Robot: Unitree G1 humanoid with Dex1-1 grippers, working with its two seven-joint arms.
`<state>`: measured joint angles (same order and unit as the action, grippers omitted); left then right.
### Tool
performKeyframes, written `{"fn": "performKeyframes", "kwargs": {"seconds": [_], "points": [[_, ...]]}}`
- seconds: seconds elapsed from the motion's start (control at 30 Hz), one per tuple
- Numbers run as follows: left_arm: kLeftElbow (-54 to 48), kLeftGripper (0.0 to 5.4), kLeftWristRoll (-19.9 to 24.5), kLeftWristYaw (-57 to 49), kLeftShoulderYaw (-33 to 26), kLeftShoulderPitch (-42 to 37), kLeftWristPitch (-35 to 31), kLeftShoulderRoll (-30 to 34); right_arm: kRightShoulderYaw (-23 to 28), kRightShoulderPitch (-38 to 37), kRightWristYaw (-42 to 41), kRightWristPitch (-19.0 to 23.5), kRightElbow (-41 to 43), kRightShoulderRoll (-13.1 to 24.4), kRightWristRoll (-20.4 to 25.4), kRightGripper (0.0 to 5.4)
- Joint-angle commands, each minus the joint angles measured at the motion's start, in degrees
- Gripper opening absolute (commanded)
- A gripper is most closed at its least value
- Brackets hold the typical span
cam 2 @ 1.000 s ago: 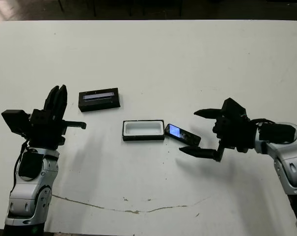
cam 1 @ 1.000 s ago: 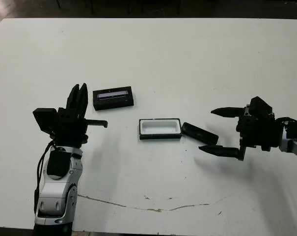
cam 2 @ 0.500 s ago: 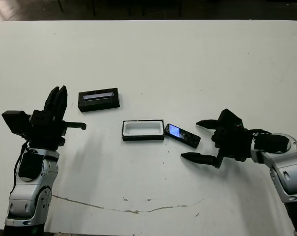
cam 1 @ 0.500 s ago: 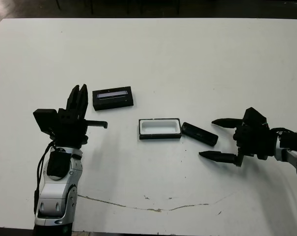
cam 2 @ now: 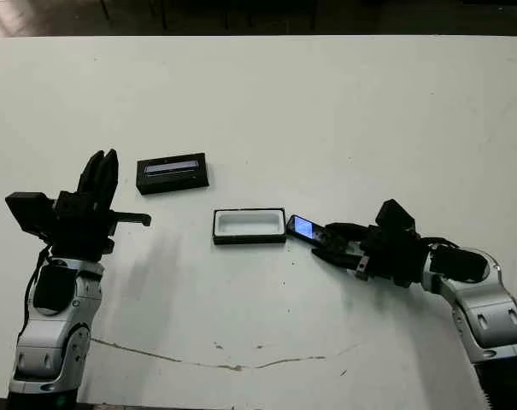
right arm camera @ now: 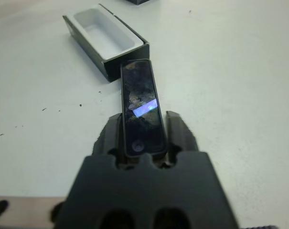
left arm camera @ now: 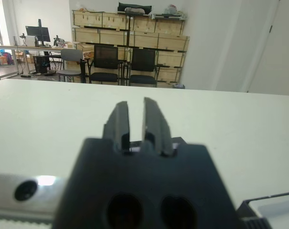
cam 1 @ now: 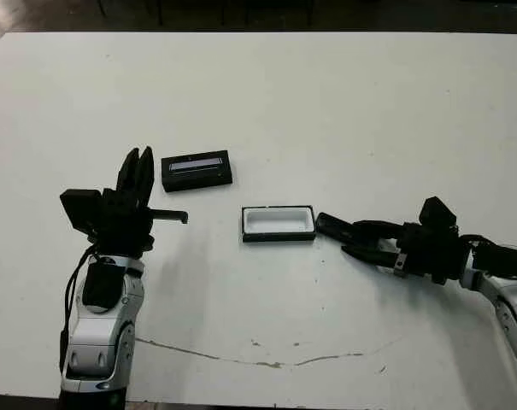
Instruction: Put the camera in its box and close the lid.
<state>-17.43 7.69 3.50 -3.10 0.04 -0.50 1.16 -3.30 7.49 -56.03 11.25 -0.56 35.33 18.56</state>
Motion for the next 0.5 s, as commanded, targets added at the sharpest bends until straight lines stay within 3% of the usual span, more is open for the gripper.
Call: {"fn": "performKeyframes", "kwargs": {"seconds": [0.03,0.2,0.5], "points": [[0.8,0.0,-0.2,-0.2,-0.1,0.9,-0.4,0.1,-0.2,-0.7,-0.4,0.0,-2.1,-0.3,-0.7,0.46],[0.7,0.0,0.0,-0.3,-0.2,0.8,-0.7,0.0,-0.4,0.6,-0.9,-0.9,-1.6,1.1,-2.0,0.25],[0.7,0.0,-0.5,-0.4,-0.2,0.6,-0.7,0.3,5.2,9.0,-0.2,6.7,-2.2,2.5,2.2,0.21]]}}
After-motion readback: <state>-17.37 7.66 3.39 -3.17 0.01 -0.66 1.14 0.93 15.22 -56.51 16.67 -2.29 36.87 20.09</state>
